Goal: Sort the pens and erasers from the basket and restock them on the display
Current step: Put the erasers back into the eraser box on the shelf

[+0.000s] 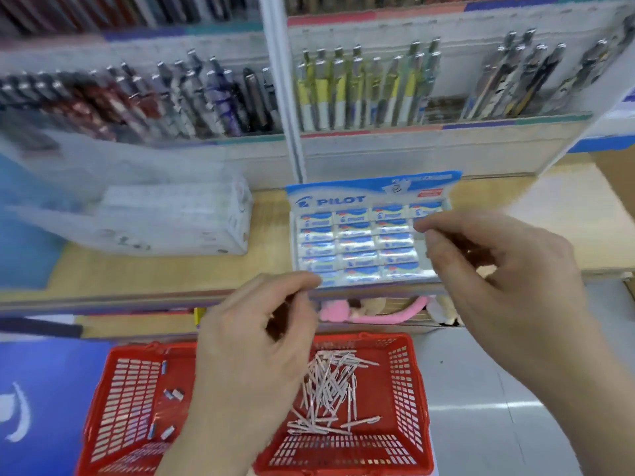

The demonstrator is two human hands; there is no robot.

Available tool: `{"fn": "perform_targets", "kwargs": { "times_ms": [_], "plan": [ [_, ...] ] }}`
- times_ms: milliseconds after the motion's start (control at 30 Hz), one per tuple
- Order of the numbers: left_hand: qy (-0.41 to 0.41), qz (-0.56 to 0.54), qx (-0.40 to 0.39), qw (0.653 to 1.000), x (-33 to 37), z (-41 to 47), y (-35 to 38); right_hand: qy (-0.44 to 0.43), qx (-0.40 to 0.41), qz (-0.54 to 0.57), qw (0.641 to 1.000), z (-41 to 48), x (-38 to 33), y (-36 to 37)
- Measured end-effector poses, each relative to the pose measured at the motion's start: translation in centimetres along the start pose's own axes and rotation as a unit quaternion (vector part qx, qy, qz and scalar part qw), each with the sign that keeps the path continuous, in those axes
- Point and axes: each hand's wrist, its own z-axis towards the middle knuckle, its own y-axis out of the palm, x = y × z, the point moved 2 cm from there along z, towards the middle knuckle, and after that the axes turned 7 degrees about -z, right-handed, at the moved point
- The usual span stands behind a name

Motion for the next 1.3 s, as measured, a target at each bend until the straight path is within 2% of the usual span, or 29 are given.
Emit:
{"fn": "perform_targets", "kwargs": {
  "times_ms": [233, 367, 467, 633, 833, 967, 1067, 1200, 1300],
  "plan": [
    [-0.156, 0.013, 0.044, 0.987, -7.2, -5.7, -9.5, -0.092, -0.134, 0.029, 0.986, -2.5, -7.7, 6.6],
    [-0.257, 0.051, 0.036, 0.964, -13.8, -9.9, -15.5, -0.132, -0.238, 0.004, 0.962, -4.8, -11.9, 13.0],
    [-0.315, 0.084, 0.027, 0.945, -19.8, -13.3, -20.3, -0.124, -0.327, -0.019, 0.937, -7.7, -14.5, 19.5],
    [-0.384, 0.116, -0.002, 0.916, -30.0, -18.3, -26.9, -0.082, -0.396, -0.035, 0.914, -14.2, -17.4, 31.6],
    [-0.398, 0.173, -0.082, 0.897, -43.5, -22.1, -29.9, -0.007, -0.422, -0.042, 0.906, -22.7, -15.9, 46.0],
    [-0.382, 0.238, -0.141, 0.882, -52.8, -23.9, -27.3, 0.011, -0.444, -0.08, 0.893, -26.8, -12.2, 53.6],
    [-0.342, 0.298, -0.216, 0.865, -59.5, -25.2, -24.1, 0.014, -0.454, -0.102, 0.885, -28.8, -8.5, 59.3],
    [-0.283, 0.381, -0.284, 0.833, -69.1, -25.8, -19.4, -0.003, -0.47, -0.148, 0.87, -30.8, -2.7, 67.8],
    [-0.263, 0.413, -0.327, 0.808, -75.9, -25.7, -16.0, -0.071, -0.492, -0.242, 0.833, -32.1, 0.9, 74.2]
  ]
}}
